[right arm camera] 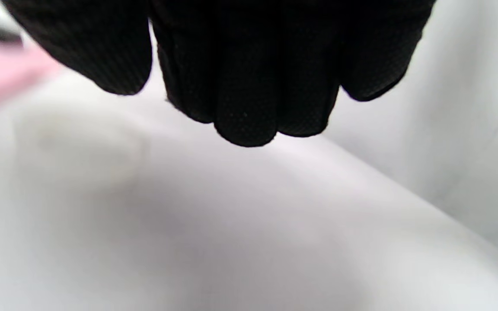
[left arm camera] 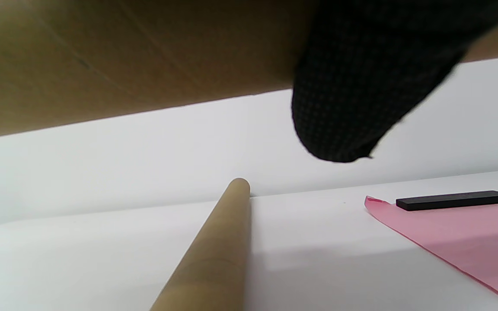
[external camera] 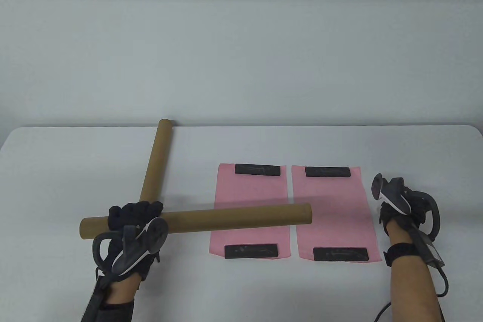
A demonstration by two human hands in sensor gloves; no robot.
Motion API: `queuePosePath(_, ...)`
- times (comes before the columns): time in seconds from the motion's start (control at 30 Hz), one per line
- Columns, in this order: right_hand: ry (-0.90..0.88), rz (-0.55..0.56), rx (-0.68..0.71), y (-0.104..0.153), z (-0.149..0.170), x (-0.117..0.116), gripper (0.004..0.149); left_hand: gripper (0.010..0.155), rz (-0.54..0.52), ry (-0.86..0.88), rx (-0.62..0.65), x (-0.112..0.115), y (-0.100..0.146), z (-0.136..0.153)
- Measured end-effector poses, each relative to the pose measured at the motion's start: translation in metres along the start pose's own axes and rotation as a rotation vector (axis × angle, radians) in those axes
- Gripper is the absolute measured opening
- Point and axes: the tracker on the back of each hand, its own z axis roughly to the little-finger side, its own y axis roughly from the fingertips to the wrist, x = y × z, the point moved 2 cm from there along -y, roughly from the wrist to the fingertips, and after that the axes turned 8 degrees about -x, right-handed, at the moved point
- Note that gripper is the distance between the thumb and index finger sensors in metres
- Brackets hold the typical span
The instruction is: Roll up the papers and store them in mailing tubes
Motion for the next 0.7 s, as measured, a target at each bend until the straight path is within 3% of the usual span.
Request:
queuePosePath(0.17,-0.245,0.178,0.168,0.049,0.012,0.068,0.049,0.073,0.011,-0.034,-0.039,0.004,-0.001,-0.005)
queuePosePath(0.2,-0.335,0.190,0.229,0.068,0.012,0.079,0.051,0.074,0.019,-0.046,-0.049,0.005,0.000,-0.006)
queuePosePath(0.23,-0.415,0.132,0.326,0.085,0.009,0.086,0.055,0.075,0.023,-0.046,-0.052,0.006,0.000,-0.008)
queuePosePath(0.27,-0.501,0.043,0.388,0.103,0.008,0.090,0.058,0.075,0.033,-0.052,-0.063,0.007,0.000,-0.010)
queuePosePath(0.3,-0.574,0.023,0.409,0.116,0.006,0.093,0.060,0.076,0.041,-0.061,-0.066,0.008,-0.001,-0.012)
queuePosePath(0.43,-0.700,0.129,0.517,0.176,-0.003,0.095,0.061,0.086,0.102,-0.129,-0.095,0.009,-0.002,-0.020)
queuePosePath(0.5,-0.747,0.197,0.533,0.187,-0.009,0.087,0.061,0.087,0.114,-0.129,-0.108,0.008,-0.001,-0.024)
queuePosePath(0.6,-0.740,0.133,0.612,0.187,-0.010,0.085,0.063,0.090,0.195,-0.101,-0.136,0.008,-0.003,-0.029)
queuePosePath(0.7,-0.772,0.247,0.559,0.187,0.004,0.089,0.063,0.091,0.327,-0.008,-0.178,0.012,-0.005,-0.034)
